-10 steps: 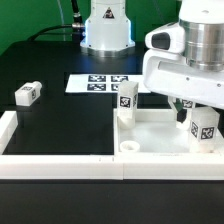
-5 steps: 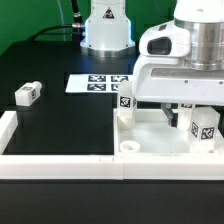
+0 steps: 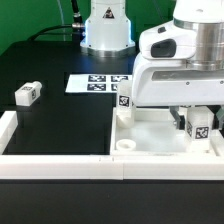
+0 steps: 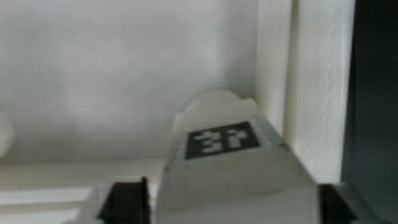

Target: Assemble square table

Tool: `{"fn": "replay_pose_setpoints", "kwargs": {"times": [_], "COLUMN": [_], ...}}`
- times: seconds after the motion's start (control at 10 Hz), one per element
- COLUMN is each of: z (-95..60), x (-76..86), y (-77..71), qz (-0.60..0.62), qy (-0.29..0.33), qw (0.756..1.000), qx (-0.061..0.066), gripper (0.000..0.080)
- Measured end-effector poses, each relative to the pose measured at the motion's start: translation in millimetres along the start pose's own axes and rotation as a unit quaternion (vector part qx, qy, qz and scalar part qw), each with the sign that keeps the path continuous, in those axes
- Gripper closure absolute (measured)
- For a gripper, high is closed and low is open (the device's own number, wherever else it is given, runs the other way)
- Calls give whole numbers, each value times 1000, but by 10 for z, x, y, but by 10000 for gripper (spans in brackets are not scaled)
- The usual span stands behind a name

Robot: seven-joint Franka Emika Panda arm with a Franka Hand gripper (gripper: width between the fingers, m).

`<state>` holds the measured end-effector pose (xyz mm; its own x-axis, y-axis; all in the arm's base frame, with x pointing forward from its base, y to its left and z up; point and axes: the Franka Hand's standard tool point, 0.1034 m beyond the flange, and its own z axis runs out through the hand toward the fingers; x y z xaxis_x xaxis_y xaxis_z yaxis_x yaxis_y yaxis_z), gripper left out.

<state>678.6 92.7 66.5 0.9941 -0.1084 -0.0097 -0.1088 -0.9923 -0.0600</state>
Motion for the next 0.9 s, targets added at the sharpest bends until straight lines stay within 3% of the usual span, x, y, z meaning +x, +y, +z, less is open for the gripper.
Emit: {"fn": "replay_pose_setpoints", "kwargs": {"times": [0.1, 0.4, 0.9], "z": [0, 0, -4], "x": [0, 0, -5], "y": [1, 1, 129], "qz": [0, 19, 245], "qy": [0, 0, 0], "qw": [1000, 1000, 970], "qx": [0, 0, -5], "gripper": [511, 511, 508]}}
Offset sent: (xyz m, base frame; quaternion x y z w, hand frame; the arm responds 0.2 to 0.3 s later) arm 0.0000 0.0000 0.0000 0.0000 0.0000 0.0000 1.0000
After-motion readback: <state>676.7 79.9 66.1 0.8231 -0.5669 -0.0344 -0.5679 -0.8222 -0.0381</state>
